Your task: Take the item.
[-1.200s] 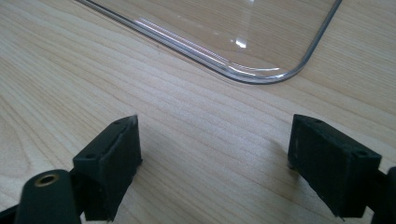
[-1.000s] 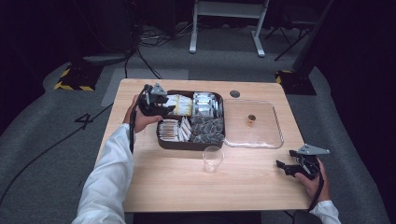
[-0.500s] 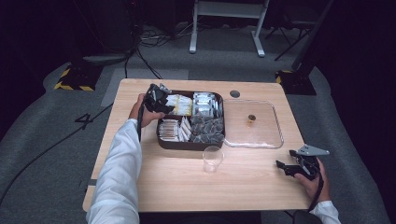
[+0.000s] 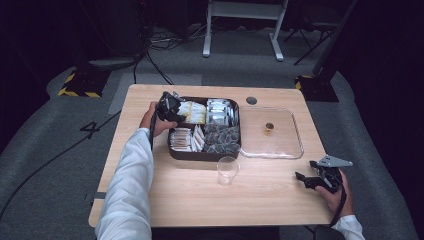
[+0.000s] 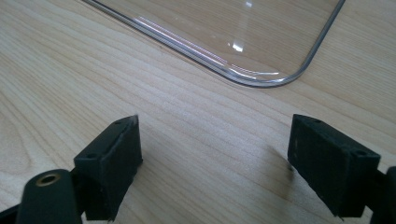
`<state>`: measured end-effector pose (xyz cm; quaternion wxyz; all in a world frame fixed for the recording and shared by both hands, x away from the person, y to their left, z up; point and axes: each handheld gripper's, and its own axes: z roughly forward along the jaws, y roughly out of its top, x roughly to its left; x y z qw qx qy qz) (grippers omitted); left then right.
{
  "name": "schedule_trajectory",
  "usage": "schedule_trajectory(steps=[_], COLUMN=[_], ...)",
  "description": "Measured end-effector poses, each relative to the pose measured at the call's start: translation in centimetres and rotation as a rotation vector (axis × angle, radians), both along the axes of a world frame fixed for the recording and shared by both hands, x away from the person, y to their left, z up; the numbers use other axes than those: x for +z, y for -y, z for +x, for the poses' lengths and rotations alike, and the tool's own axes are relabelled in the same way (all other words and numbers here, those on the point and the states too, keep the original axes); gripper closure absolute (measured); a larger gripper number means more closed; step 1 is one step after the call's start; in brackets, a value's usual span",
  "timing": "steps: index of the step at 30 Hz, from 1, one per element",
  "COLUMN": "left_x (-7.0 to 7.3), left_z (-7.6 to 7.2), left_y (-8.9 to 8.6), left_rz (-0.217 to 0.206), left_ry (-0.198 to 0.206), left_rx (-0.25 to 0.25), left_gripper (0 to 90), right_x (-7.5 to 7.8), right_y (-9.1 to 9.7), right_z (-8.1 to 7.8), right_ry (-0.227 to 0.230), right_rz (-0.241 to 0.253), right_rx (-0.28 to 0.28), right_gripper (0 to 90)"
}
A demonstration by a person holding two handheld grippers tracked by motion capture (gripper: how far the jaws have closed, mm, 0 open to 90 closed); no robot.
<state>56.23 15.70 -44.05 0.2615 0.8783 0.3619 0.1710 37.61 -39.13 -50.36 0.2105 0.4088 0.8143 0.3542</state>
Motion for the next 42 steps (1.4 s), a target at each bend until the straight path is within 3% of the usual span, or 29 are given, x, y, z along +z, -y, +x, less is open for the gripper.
schedule_trajectory(steps=[3,7,12,17,30,33,36,42], left_x=[-0.3,-0.7,-1.0,-0.9,1.6,1.2,0.7,0.8], left_z=[0.3,0.6,0.7,0.6,-0.6,-0.5,-0.4,-0.6], left_y=[0.4,0.8,0.4,0.1,-0.5,-0.3,0.1,0.1], left_rz=[0.029,0.059,0.049,0.03,-0.027,-0.033,-0.023,-0.012], left_ry=[-0.001,-0.015,-0.026,-0.024,0.046,0.028,0.015,-0.006], left_rx=[0.013,0.027,0.042,0.044,0.05,0.038,0.026,0.024], left_gripper=[54.0,61.6,84.5,89.3,89.0,80.5,77.6,82.6], right_x=[0.0,0.0,0.0,0.0,0.0,0.0,0.0,0.0], right_y=[0.0,0.0,-0.1,-0.1,0.0,0.0,0.0,0.0], right_z=[0.0,-0.1,-0.1,-0.1,0.0,0.1,0.0,0.0], right_ry=[0.002,0.004,0.004,0.004,-0.004,-0.008,-0.004,-0.004], right_rz=[-0.001,-0.002,-0.003,-0.003,0.003,0.007,0.002,0.003], right_rx=[0.0,0.001,0.004,0.004,0.005,0.004,0.004,0.005], right_gripper=[17.8,18.0,18.0,18.0,17.9,17.9,17.9,17.9])
